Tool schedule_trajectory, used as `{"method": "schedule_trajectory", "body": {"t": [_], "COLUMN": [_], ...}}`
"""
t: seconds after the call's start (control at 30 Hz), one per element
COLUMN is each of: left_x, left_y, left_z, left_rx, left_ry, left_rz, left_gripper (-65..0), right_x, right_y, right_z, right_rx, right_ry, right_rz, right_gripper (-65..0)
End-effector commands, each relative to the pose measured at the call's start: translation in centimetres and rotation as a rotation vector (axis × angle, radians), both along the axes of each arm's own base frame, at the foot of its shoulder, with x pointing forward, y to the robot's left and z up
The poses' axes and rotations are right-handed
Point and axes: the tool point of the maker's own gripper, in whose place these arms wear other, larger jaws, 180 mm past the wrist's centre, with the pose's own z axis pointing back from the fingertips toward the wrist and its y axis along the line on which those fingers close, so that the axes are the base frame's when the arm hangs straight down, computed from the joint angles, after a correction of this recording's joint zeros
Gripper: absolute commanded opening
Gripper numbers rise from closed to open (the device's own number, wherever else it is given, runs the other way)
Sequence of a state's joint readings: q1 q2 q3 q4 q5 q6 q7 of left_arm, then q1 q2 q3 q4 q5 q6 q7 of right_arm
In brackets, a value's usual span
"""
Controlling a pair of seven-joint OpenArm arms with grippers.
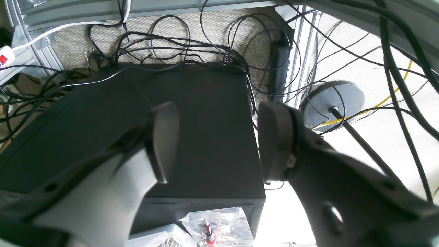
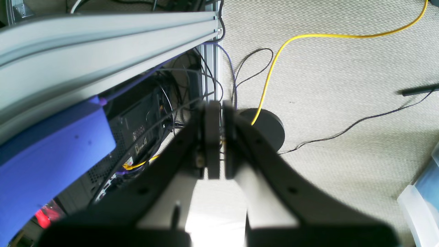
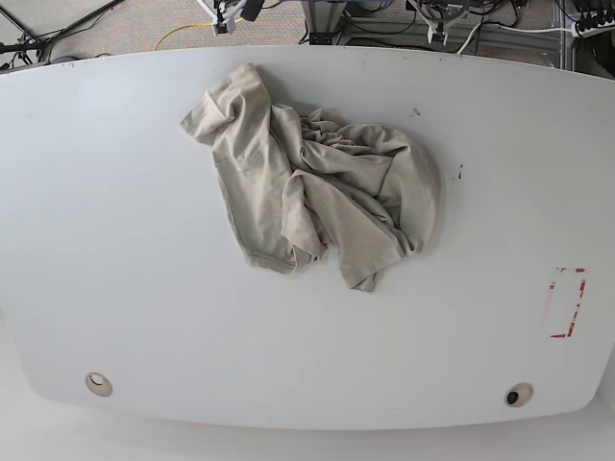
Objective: Fold the T-shirt properly
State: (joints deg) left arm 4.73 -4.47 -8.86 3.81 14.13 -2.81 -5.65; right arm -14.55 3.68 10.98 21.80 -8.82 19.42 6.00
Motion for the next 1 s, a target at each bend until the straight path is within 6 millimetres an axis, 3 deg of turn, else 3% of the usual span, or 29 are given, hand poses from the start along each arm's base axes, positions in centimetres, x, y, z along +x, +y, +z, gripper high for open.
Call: {"method": "schedule_trajectory", "body": {"t": [0.0, 0.03, 0.07, 0.47, 0.53, 0.63, 0.97], "left_x": [-0.6, -0.5, -0.5, 0.0, 0.4, -0.8, -0.2], "left_y": [1.1, 0.1, 0.1, 0.2, 0.2, 0.2, 1.2], "left_z": [0.2, 0.0, 0.0, 0.1, 0.2, 0.5, 1.9], "left_rx": [0.012, 0.004, 0.004, 0.001, 0.0, -0.003, 0.026], "left_ry": [-0.019, -0.001, -0.001, -0.042, -0.084, -0.122, -0.239], "left_rz": [0.01, -0.001, -0.001, -0.003, -0.005, -0.008, -0.045], "left_gripper": [-30.9, -31.9, -31.9, -31.9, -31.9, -31.9, -32.2], "right_x": [-2.2, 1.2, 2.3, 2.8, 2.0, 2.3, 0.7], "right_y": [-0.7, 0.0, 0.0, -0.1, -0.1, -0.4, -1.2], "right_z": [0.6, 0.1, 0.0, 0.1, 0.1, 0.5, 1.9], "right_rx": [-0.017, -0.003, -0.002, -0.005, -0.005, -0.013, -0.037], "right_ry": [0.005, -0.031, -0.045, -0.06, -0.049, -0.085, -0.128], "right_rz": [0.016, -0.004, -0.006, -0.006, -0.01, -0.014, 0.004], "right_gripper": [-63.8, -64.0, -64.0, -64.4, -64.4, -64.4, -64.4]}}
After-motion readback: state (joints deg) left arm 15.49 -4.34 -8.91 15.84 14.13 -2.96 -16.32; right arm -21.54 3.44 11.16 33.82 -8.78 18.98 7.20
